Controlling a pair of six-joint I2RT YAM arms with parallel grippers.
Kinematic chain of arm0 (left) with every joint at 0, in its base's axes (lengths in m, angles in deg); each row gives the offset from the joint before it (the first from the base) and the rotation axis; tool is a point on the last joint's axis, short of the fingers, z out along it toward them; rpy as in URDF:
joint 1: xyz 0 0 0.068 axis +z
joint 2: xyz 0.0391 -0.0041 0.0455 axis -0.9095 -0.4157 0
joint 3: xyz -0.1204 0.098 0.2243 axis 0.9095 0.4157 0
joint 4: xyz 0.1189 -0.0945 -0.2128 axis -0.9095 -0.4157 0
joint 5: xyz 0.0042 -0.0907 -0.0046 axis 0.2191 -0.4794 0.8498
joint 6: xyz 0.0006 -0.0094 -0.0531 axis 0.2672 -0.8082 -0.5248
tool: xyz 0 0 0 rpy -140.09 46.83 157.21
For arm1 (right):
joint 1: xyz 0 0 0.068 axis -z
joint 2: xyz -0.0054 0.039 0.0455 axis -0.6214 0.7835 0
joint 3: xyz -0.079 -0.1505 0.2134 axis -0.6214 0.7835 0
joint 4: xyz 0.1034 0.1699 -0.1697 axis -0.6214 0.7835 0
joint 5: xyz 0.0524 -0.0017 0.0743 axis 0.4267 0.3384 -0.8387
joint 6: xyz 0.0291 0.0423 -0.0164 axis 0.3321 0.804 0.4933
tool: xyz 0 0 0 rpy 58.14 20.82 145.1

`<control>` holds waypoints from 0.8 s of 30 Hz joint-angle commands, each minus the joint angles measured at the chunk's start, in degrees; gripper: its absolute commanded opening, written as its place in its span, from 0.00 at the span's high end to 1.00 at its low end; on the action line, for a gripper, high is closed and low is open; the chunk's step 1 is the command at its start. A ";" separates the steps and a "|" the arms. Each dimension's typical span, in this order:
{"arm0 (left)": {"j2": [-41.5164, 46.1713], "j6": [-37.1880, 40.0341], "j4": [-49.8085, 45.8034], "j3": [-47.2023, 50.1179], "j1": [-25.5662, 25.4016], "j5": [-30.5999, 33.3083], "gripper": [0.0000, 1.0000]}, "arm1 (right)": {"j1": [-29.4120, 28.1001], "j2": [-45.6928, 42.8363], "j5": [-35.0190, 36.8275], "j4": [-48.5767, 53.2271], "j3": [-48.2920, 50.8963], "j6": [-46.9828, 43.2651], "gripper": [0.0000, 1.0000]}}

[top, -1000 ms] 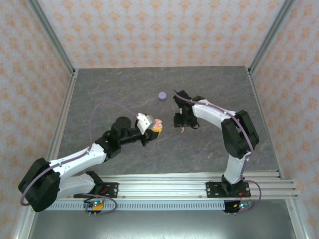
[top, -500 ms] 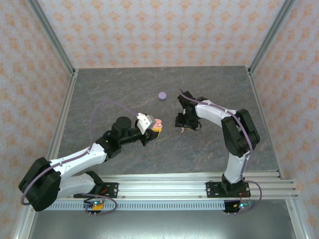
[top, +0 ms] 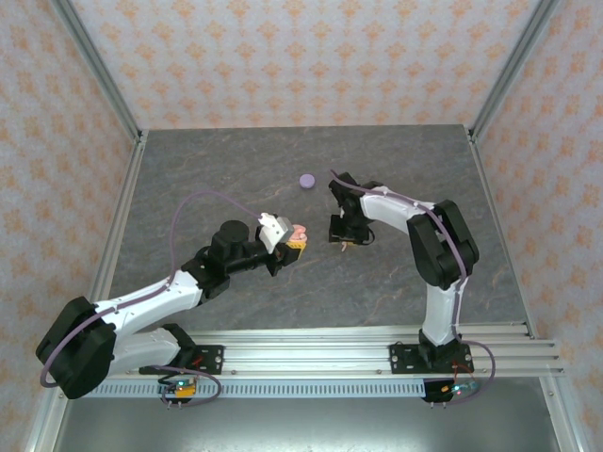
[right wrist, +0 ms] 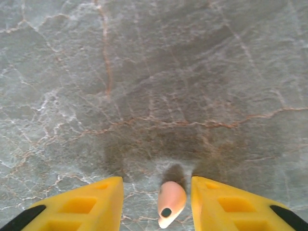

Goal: Insert the wireless bluetooth earbuds into the charging case

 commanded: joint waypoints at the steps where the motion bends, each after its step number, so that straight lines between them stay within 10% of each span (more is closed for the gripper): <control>1: 0.04 -0.45 0.03 -1.29 -0.28 1.13 0.91 | -2.03 1.87 0.20 1.30 -2.33 -2.28 0.59; 24: 0.61 -0.88 -0.59 -1.38 -0.28 2.49 0.91 | -5.08 3.02 8.27 5.97 -5.89 -5.04 0.57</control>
